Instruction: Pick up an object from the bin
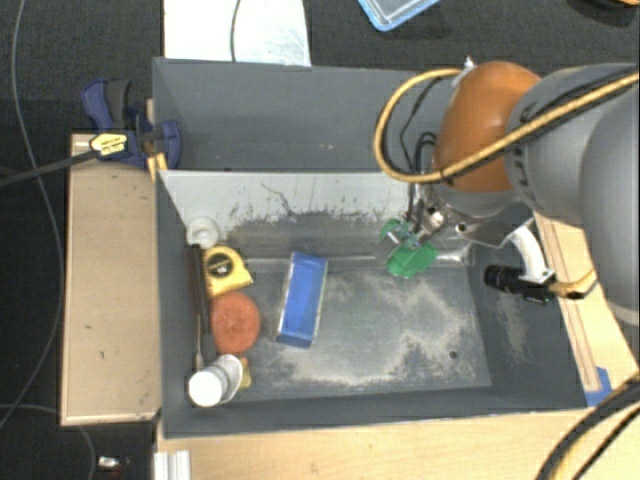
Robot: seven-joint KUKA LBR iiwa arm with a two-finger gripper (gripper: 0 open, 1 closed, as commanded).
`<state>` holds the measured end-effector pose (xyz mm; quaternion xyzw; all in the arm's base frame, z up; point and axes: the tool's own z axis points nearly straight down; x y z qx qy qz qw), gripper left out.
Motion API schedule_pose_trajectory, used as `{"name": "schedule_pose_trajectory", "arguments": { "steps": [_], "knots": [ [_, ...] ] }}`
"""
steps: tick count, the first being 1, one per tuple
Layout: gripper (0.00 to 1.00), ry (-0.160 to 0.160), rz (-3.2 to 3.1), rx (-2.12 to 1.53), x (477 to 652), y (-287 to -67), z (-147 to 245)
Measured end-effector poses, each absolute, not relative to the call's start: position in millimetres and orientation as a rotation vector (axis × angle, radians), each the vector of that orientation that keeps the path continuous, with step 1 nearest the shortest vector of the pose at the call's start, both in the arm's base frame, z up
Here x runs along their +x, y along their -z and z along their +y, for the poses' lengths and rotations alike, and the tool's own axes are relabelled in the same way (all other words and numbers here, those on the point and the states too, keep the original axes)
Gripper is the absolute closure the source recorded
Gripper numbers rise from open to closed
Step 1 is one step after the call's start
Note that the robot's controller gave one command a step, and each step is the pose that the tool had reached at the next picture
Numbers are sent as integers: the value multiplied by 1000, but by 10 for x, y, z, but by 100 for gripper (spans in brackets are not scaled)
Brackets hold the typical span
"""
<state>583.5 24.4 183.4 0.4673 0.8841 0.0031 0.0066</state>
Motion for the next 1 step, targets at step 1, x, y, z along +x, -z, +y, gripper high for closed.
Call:
{"name": "schedule_pose_trajectory", "arguments": {
  "steps": [1],
  "knots": [
    [100,-7,2770,1457,5829,-1926,242]
  ]
}}
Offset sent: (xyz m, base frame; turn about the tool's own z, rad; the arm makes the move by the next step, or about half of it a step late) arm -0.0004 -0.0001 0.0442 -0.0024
